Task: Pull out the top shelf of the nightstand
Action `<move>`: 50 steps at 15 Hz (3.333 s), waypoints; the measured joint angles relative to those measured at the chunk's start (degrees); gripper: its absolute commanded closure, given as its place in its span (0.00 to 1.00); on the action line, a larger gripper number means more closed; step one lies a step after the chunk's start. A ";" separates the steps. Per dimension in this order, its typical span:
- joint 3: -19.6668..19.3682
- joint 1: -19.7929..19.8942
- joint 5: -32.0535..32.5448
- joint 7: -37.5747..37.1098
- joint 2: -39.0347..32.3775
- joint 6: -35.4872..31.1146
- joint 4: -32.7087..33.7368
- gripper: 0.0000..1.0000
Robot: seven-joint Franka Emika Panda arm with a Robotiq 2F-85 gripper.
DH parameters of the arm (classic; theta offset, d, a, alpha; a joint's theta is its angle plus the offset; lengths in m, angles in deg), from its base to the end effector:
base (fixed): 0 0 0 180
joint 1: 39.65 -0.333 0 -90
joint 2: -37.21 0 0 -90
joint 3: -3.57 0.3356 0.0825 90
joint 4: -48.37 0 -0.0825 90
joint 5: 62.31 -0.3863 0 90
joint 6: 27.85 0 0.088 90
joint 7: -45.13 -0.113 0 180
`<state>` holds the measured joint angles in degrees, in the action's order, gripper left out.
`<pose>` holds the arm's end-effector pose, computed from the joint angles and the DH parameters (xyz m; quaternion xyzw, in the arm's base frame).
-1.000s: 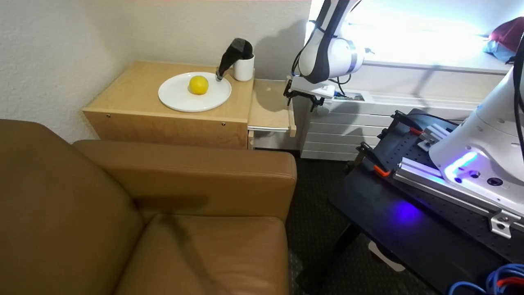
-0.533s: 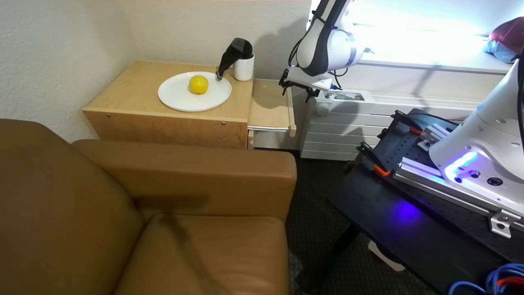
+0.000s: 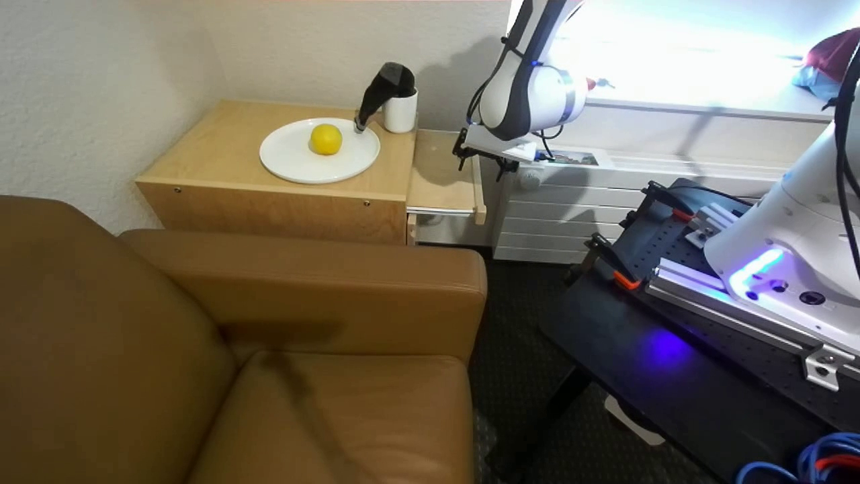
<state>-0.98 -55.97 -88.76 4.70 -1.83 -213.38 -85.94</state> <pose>0.5023 0.0558 0.0778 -0.8856 0.4507 -0.1078 0.0297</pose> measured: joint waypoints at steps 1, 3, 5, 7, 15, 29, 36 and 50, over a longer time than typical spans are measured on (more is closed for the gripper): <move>0.00 -0.01 0.00 0.00 -0.21 0.05 0.00 0.00; 0.10 0.03 0.00 0.00 -1.12 0.32 -0.03 0.00; 0.40 0.14 -0.02 -0.15 -1.78 0.16 0.01 0.00; 0.58 0.34 -0.03 -0.36 -1.76 0.18 0.01 0.00; -1.21 -0.06 -0.04 -0.48 -0.25 0.66 -3.23 0.00; -4.46 -0.81 -0.03 -0.48 2.22 1.64 -8.88 0.00; -3.14 0.11 -0.13 -0.48 1.83 -2.57 -10.45 0.00; -13.35 -6.98 -0.02 -0.30 3.32 5.51 -13.00 0.00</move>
<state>-14.32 -62.95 -88.78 4.39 1.49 -207.88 -98.94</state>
